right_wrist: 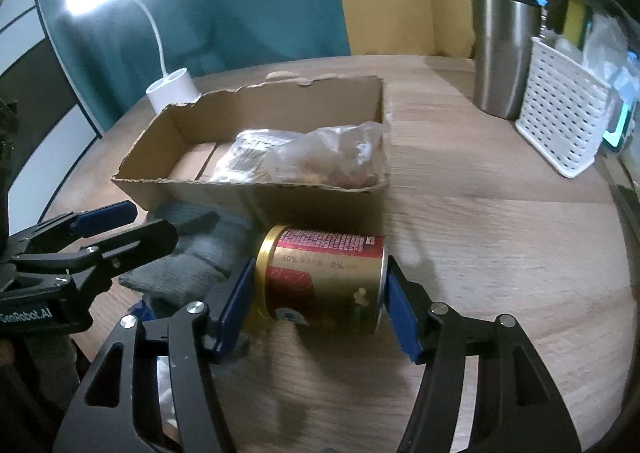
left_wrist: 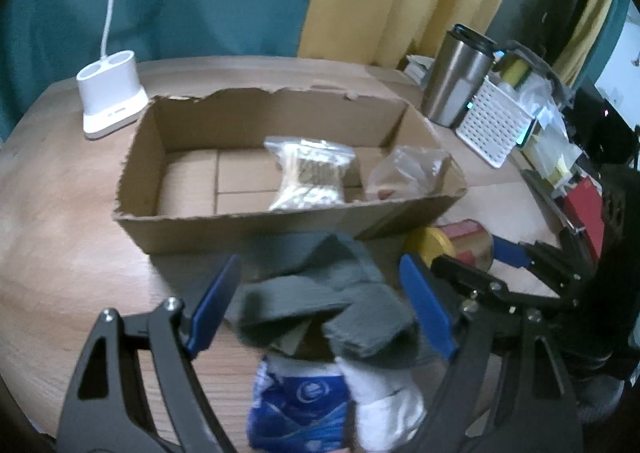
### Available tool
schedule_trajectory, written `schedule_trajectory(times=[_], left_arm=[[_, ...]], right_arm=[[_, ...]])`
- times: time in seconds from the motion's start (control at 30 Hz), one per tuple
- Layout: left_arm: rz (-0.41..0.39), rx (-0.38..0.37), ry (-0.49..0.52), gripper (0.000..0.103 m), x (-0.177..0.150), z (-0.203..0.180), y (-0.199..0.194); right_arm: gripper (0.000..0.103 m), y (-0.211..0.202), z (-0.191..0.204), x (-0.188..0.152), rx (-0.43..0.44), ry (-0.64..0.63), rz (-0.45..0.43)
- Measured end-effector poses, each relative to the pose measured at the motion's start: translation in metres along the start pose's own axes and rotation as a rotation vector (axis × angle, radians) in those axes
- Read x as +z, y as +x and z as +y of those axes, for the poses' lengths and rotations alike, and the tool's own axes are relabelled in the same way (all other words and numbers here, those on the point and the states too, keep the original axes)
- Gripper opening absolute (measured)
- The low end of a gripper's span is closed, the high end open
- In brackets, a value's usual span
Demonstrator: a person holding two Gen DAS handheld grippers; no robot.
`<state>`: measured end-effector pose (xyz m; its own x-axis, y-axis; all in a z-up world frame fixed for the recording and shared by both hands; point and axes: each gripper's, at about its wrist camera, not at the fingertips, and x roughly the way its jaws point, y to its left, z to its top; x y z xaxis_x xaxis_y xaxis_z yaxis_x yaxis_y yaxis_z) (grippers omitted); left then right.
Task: Organize objects
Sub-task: 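Grasp the grey gloves with the left tool while the right tool grasps the red-and-gold can, then lift the gloves with the left tool while the right tool carries the can over the box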
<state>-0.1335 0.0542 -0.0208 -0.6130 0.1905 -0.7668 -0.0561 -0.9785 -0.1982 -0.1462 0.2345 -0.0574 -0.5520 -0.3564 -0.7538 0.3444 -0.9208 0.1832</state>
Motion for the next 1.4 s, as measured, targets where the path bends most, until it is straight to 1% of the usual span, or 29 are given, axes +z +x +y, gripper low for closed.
schedule_trajectory(times=[0.4, 0.6, 0.77, 0.83, 0.87, 1.03, 1.13, 1.23, 1.4], left_arm=[[0.08, 0.032, 0.054, 0.083, -0.006, -0.026, 0.026], [0.084, 0.06, 0.084, 0.083, -0.011, -0.032, 0.033], [0.087, 0.06, 0.109, 0.081, -0.011, -0.031, 0.034], [0.085, 0.064, 0.111, 0.069, -0.012, -0.03, 0.032], [0.084, 0.059, 0.111, 0.067, -0.012, -0.028, 0.032], [0.078, 0.034, 0.118, 0.05, -0.013, -0.026, 0.026], [0.066, 0.022, 0.127, 0.045, -0.014, -0.028, 0.021], [0.046, 0.004, 0.131, 0.043, -0.014, -0.027, 0.015], [0.014, -0.029, 0.126, 0.043, -0.014, -0.026, 0.003]], right_arm=[[0.065, -0.012, -0.033, -0.008, -0.002, 0.05, -0.034], [0.065, -0.014, -0.042, -0.009, 0.006, 0.063, -0.037], [0.065, -0.015, -0.04, -0.008, 0.01, 0.064, -0.046], [0.065, -0.016, -0.04, -0.009, 0.01, 0.066, -0.049], [0.065, -0.016, -0.039, -0.009, 0.01, 0.066, -0.049], [0.065, -0.018, -0.036, -0.008, 0.002, 0.061, -0.055], [0.065, -0.02, -0.032, -0.007, -0.006, 0.054, -0.059], [0.065, -0.023, -0.028, -0.007, -0.012, 0.049, -0.062], [0.065, -0.03, -0.024, -0.006, -0.027, 0.047, -0.07]])
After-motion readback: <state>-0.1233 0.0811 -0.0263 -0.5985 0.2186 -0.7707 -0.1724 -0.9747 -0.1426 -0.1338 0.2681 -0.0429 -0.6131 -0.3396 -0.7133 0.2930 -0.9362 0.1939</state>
